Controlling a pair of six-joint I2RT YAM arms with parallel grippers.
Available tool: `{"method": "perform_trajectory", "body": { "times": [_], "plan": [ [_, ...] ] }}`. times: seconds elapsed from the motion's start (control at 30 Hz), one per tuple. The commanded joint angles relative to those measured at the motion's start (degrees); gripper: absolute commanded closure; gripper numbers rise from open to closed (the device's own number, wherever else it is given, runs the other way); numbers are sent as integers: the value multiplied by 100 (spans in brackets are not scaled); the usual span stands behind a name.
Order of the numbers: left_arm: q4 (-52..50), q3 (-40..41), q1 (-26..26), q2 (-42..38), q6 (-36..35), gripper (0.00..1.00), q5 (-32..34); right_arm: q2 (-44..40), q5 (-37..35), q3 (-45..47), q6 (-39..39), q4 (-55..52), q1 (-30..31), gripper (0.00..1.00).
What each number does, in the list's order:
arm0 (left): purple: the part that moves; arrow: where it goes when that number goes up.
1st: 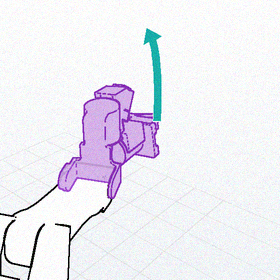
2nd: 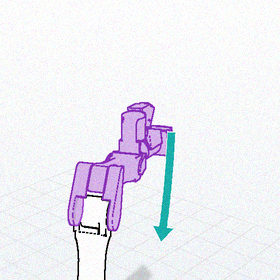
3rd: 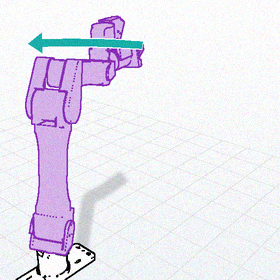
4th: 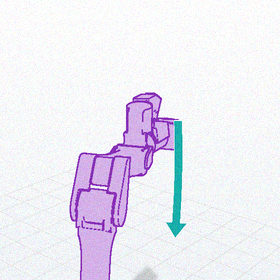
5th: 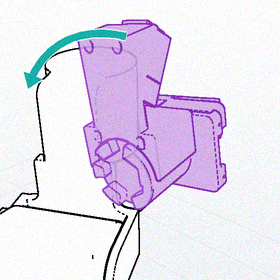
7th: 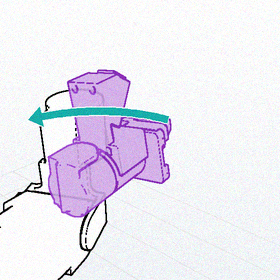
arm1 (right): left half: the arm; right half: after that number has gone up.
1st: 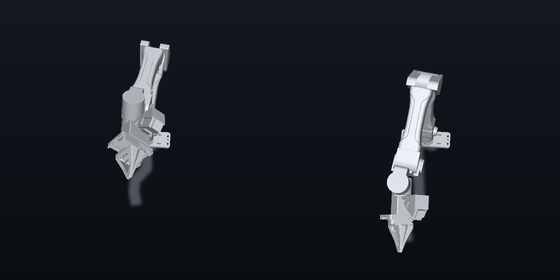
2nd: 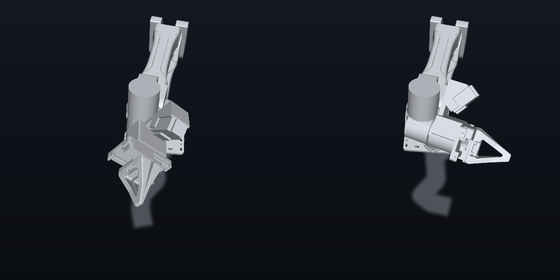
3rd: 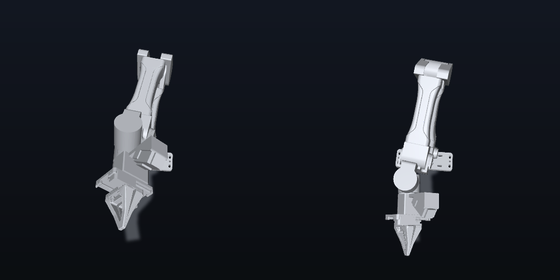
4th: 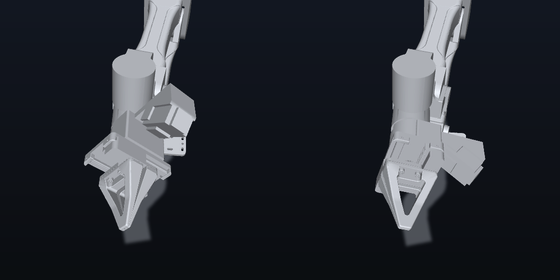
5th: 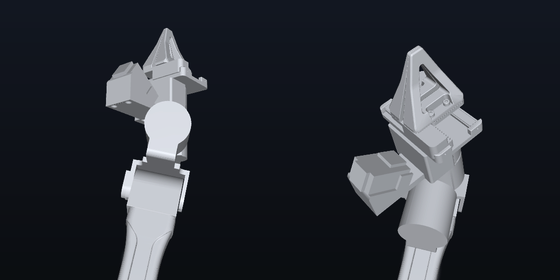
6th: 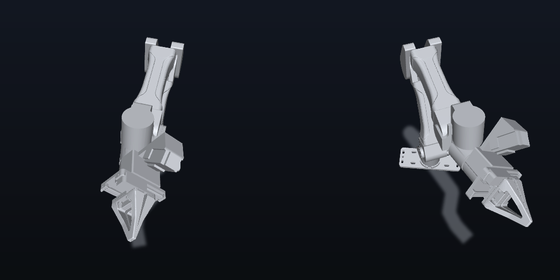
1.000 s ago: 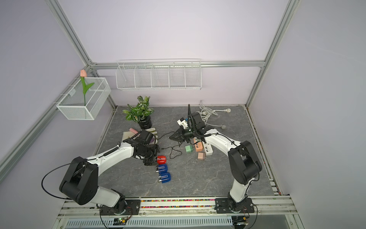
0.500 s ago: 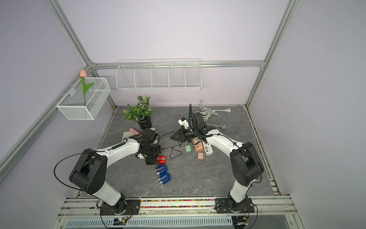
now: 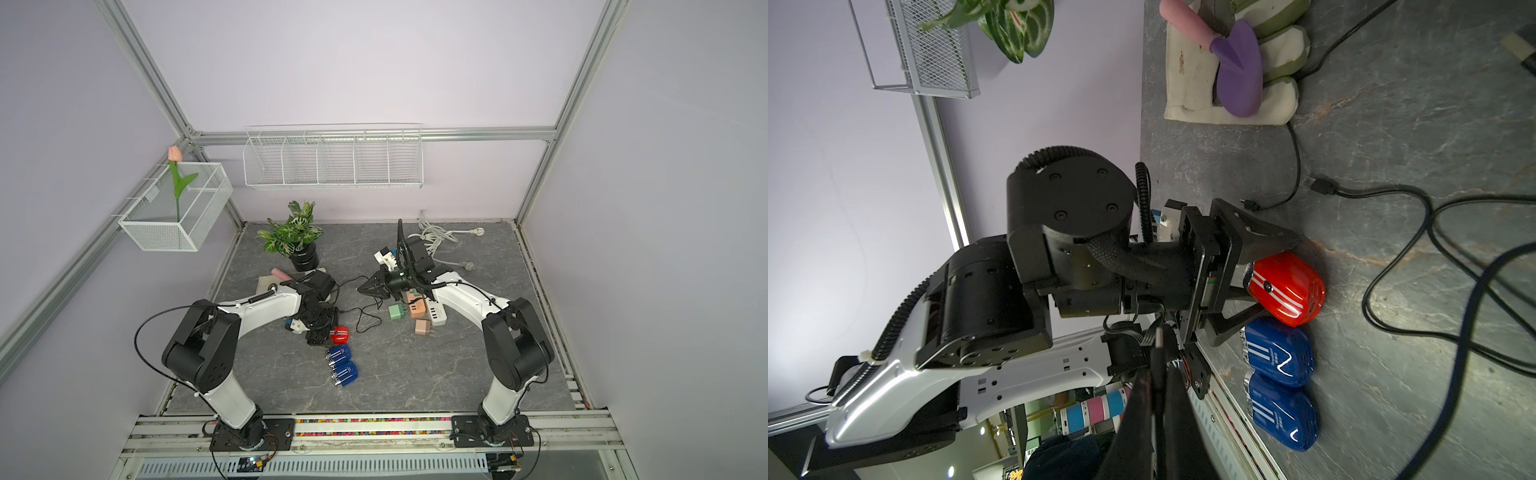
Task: Charge the electric shaver
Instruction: Pick up the electric shaver from the center of the board.
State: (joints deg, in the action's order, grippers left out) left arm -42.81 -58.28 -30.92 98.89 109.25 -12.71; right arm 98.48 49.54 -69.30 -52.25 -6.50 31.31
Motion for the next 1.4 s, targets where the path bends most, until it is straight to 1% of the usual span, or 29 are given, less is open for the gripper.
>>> {"method": "perform_trajectory", "body": {
  "times": [0.0,0.1,0.3,0.4,0.47,0.57,0.63,0.67,0.77,0.87,1.07,1.23,1.37],
  "plan": [
    [-166,-115,-63,164,207,26,-3,-136,57,118,-22,165,-25,93],
    [-126,-130,-57,297,231,29,-34,-119,57,118,-32,181,-22,93],
    [-157,-201,-85,434,204,45,-50,-118,56,155,-40,213,-23,93],
    [-187,-201,-94,395,206,54,-32,-106,60,209,-40,242,-29,93],
    [-208,-223,-90,319,186,63,38,-92,84,254,-29,285,-30,93],
    [-341,-333,-90,177,93,80,149,-83,186,328,57,370,-42,93],
    [-450,-474,-81,38,-31,83,198,-74,285,394,204,435,-61,93],
    [-492,-570,-82,-75,-149,87,236,-58,386,447,254,530,-64,93],
    [-817,-927,-32,-446,-490,94,336,-22,683,671,248,1044,-74,93],
    [-847,-1057,172,-715,-805,98,82,3,901,914,131,1687,-65,93],
    [-878,-1277,563,-830,-1329,100,-561,220,1032,1154,231,2168,68,93],
    [-876,-1507,605,-646,-1530,100,-936,467,943,1222,-15,2780,271,93],
    [-878,-1580,609,-610,-1564,100,-969,676,927,1110,-57,2902,417,93]
  ]
}}
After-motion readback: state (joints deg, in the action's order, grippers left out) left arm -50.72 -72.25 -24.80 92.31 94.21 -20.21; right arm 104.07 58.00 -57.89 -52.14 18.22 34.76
